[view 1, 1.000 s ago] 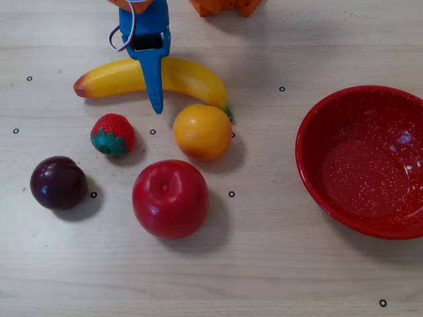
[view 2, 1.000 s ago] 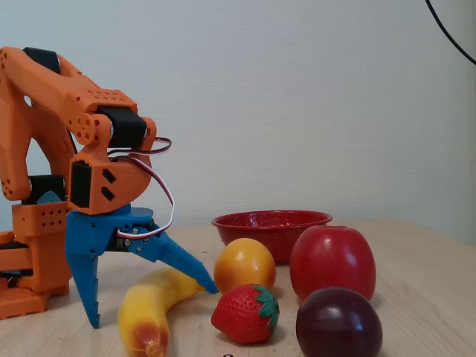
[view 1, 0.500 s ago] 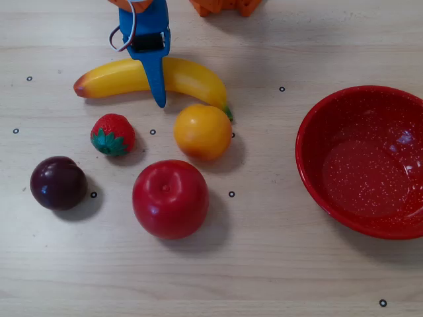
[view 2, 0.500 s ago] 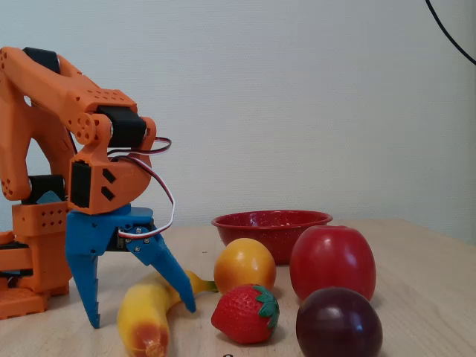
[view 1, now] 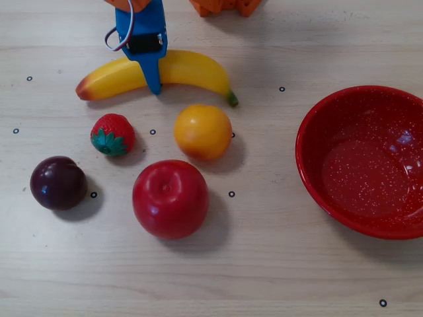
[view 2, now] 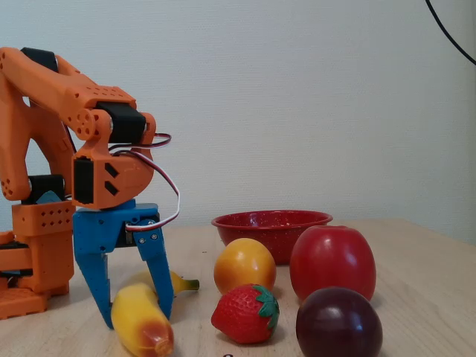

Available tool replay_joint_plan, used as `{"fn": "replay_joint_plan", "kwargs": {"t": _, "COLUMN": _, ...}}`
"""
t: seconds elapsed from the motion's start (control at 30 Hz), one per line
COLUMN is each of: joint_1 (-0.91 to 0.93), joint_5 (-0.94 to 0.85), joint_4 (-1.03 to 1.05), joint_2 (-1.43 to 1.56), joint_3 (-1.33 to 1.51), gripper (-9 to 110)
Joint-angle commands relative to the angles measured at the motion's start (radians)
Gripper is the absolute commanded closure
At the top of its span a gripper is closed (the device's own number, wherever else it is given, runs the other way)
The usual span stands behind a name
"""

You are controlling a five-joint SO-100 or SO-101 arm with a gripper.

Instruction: Put the banana in the red bowl.

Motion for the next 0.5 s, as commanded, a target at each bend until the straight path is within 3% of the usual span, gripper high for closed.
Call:
{"fn": "replay_joint_plan", "kwargs": {"t": 0.0, "joint_1": -0.046, "joint_5": -0.015, "joint_4": -0.003, "joint_2": 0.032, "joint_3": -0.005, "gripper": 101}}
{"fn": "replay_joint_plan", "kwargs": {"t": 0.13, "joint_1": -0.057, "joint_5": -0.018, "joint_4": 0.074, "joint_2": 0.044, "joint_3": -0.044, "gripper": 101}}
{"fn": "replay_joint_plan", "kwargs": {"t": 0.47, "joint_1": -0.064, "joint_5": -0.106, "joint_4": 0.491, "joint_2": 0.075, "joint_3": -0.364, "gripper": 101}}
